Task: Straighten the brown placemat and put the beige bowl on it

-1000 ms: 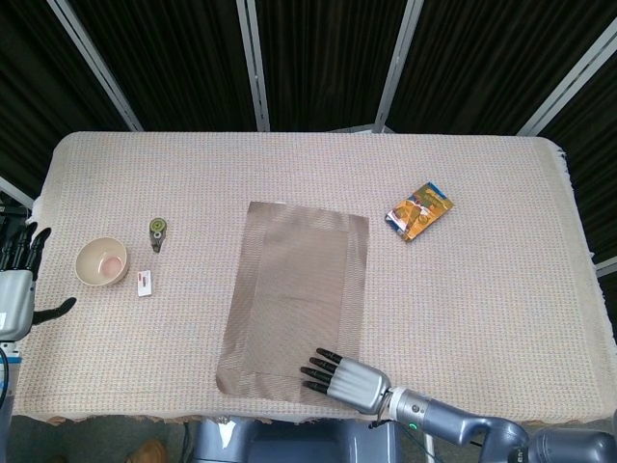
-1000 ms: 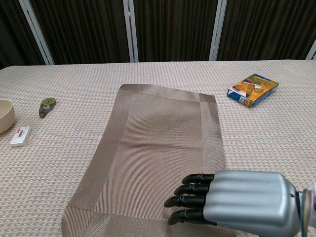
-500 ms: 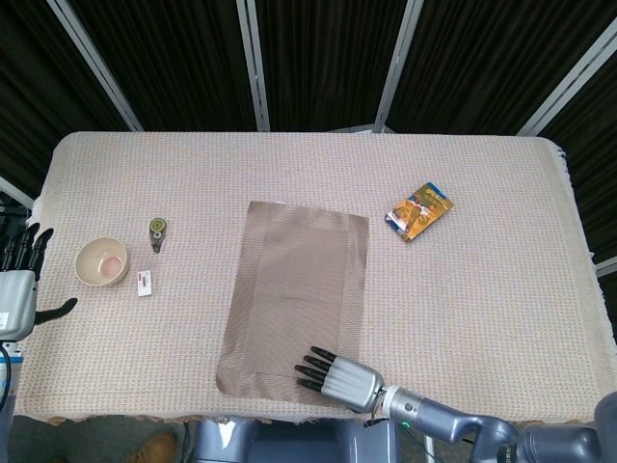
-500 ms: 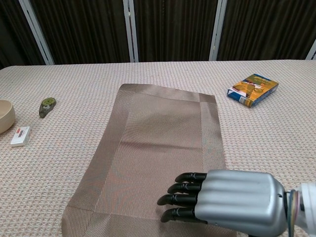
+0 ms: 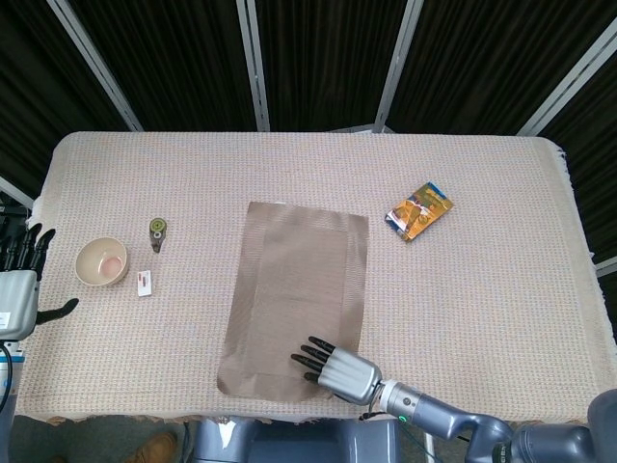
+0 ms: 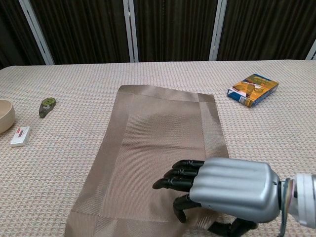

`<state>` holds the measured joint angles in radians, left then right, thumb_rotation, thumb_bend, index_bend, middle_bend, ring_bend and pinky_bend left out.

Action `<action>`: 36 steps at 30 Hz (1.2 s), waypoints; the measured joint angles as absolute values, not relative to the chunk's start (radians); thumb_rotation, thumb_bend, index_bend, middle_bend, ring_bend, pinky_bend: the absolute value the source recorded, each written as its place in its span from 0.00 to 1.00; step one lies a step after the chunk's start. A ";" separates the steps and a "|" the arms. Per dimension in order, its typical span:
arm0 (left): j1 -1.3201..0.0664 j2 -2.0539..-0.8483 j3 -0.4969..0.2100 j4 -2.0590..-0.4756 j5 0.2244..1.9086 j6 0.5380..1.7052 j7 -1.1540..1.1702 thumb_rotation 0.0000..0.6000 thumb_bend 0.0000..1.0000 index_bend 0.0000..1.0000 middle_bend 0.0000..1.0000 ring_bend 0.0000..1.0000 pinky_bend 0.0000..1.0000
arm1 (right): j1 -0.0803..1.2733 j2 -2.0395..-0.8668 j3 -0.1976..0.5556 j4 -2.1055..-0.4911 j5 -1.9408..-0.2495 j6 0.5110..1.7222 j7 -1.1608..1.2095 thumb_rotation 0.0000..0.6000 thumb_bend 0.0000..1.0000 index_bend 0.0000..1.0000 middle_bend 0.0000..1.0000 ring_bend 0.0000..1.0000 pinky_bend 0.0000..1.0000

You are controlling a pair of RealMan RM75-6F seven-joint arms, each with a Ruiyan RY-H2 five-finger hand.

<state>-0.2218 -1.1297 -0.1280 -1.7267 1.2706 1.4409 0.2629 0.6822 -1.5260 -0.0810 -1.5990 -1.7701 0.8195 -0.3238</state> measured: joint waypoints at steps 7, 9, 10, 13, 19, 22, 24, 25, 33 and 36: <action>-0.220 -1.129 -0.129 -1.728 1.272 1.435 0.262 1.00 0.00 0.00 0.00 0.00 0.00 | 0.684 -1.532 -0.107 -1.564 -1.808 0.879 -0.275 1.00 0.65 0.70 0.00 0.00 0.00; -0.220 -1.128 -0.129 -1.730 1.273 1.434 0.261 1.00 0.00 0.00 0.00 0.00 0.00 | 0.684 -1.530 -0.113 -1.560 -1.814 0.888 -0.268 1.00 0.65 0.73 0.00 0.00 0.00; -0.219 -1.127 -0.130 -1.731 1.273 1.434 0.260 1.00 0.00 0.00 0.00 0.00 0.00 | 0.684 -1.528 -0.116 -1.559 -1.816 0.893 -0.266 1.00 0.65 0.70 0.00 0.00 0.00; -0.218 -1.126 -0.131 -1.731 1.274 1.432 0.259 1.00 0.00 0.00 0.00 0.00 0.00 | 0.682 -1.517 -0.127 -1.553 -1.829 0.914 -0.262 1.00 0.65 0.59 0.00 0.00 0.00; -0.218 -1.126 -0.131 -1.731 1.274 1.427 0.260 1.00 0.00 0.00 0.00 0.00 0.00 | 0.679 -1.469 -0.144 -1.525 -1.887 0.982 -0.278 1.00 0.65 0.62 0.00 0.00 0.00; -0.219 -1.127 -0.131 -1.730 1.271 1.423 0.262 1.00 0.00 0.00 0.00 0.00 0.00 | 0.680 -1.427 -0.151 -1.494 -1.928 1.027 -0.294 1.00 0.65 0.61 0.00 0.00 0.00; -0.220 -1.129 -0.132 -1.729 1.268 1.420 0.266 1.00 0.00 0.00 0.00 0.00 0.00 | 0.683 -1.396 -0.153 -1.463 -1.956 1.056 -0.312 1.00 0.65 0.60 0.00 0.00 0.00; -0.220 -1.130 -0.133 -1.728 1.267 1.419 0.268 1.00 0.00 0.00 0.00 0.00 0.00 | 0.685 -1.383 -0.153 -1.447 -1.966 1.067 -0.318 1.00 0.65 0.61 0.00 0.00 0.00; -0.225 -1.140 -0.135 -1.720 1.255 1.409 0.282 1.00 0.00 0.00 0.00 0.00 0.00 | 0.706 -1.318 -0.143 -1.300 -2.017 1.126 -0.347 1.00 0.65 0.67 0.00 0.00 0.00; -0.226 -1.143 -0.136 -1.719 1.254 1.408 0.287 1.00 0.00 0.00 0.00 0.00 0.00 | 0.722 -1.316 -0.137 -1.219 -2.054 1.152 -0.374 1.00 0.64 0.66 0.00 0.00 0.00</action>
<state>-0.2256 -1.1426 -0.1357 -1.7186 1.2538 1.4080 0.2875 0.7217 -1.3163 -0.1367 -1.2194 -2.0536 1.1518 -0.3740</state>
